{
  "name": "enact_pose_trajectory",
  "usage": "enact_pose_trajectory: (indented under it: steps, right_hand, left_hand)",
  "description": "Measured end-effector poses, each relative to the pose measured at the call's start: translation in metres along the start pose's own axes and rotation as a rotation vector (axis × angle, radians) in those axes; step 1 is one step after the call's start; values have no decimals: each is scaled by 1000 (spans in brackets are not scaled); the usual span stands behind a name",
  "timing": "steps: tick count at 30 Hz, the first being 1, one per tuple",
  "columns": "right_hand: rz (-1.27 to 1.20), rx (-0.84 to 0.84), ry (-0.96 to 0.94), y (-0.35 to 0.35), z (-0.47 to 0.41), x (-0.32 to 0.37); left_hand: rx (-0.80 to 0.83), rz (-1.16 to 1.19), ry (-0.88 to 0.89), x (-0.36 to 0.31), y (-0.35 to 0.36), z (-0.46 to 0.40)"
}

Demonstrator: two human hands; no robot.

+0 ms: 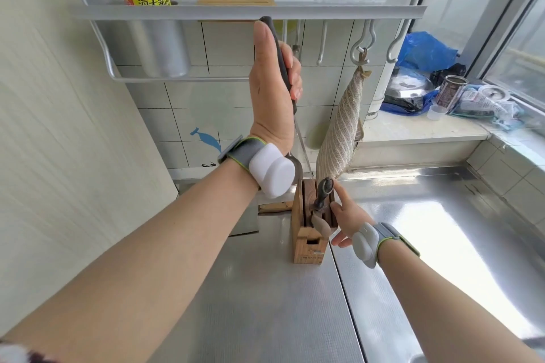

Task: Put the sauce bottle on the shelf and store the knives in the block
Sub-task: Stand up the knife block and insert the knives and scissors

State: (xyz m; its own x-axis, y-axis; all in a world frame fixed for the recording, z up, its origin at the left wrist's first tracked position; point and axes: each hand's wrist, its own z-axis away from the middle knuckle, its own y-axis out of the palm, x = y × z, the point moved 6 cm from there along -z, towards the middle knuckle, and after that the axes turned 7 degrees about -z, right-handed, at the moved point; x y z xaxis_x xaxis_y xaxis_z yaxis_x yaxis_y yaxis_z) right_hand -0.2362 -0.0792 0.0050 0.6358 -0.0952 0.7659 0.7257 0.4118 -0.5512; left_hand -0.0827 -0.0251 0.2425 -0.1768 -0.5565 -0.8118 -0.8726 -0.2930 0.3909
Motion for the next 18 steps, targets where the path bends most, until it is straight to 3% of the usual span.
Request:
enact_pose_trajectory:
  steps: [18]
  right_hand:
    - [23,-18,-31,1,1,2]
  left_hand:
    - [38,-2,-48,36,0,3]
